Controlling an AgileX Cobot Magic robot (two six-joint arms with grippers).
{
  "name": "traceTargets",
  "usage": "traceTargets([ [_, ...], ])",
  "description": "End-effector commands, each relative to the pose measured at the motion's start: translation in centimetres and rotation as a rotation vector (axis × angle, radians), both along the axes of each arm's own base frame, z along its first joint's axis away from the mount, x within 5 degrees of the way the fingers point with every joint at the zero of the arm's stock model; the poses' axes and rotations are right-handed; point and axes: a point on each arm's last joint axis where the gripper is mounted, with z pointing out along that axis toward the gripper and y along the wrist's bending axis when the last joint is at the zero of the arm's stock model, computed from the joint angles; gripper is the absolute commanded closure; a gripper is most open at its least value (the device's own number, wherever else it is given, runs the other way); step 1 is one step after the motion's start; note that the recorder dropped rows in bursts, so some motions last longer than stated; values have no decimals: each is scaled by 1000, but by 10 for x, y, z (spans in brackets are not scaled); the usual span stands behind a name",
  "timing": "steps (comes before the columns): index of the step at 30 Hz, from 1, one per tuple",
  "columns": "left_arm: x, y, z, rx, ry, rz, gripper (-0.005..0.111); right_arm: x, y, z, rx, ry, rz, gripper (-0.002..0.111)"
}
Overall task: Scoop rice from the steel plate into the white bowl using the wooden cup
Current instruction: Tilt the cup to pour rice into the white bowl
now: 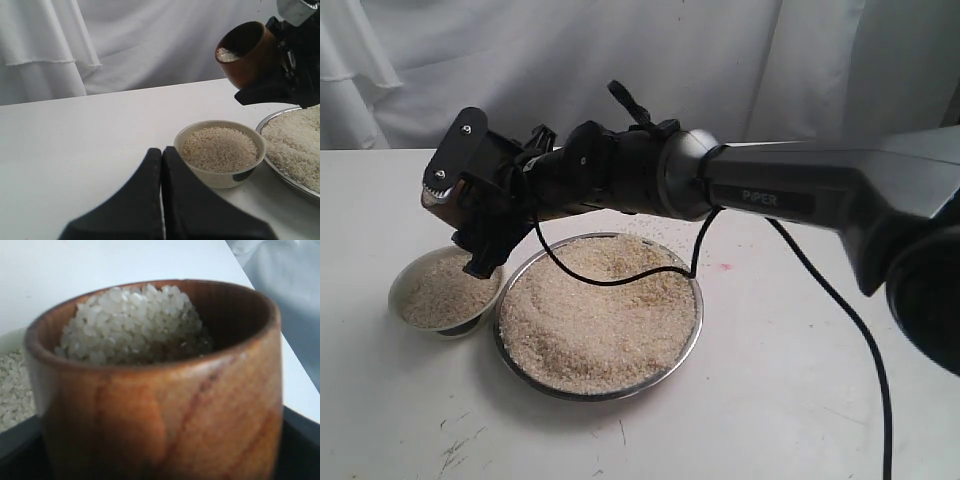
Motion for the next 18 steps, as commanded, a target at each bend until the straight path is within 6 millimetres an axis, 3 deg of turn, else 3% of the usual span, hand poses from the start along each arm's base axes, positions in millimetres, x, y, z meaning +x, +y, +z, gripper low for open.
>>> traceTargets([
  [1, 1, 0, 1, -6, -5, -5, 107, 5, 9, -4, -33, -69, 34, 108],
  [18, 1, 0, 1, -6, -5, -5, 107, 10, 8, -5, -179, -294, 132, 108],
])
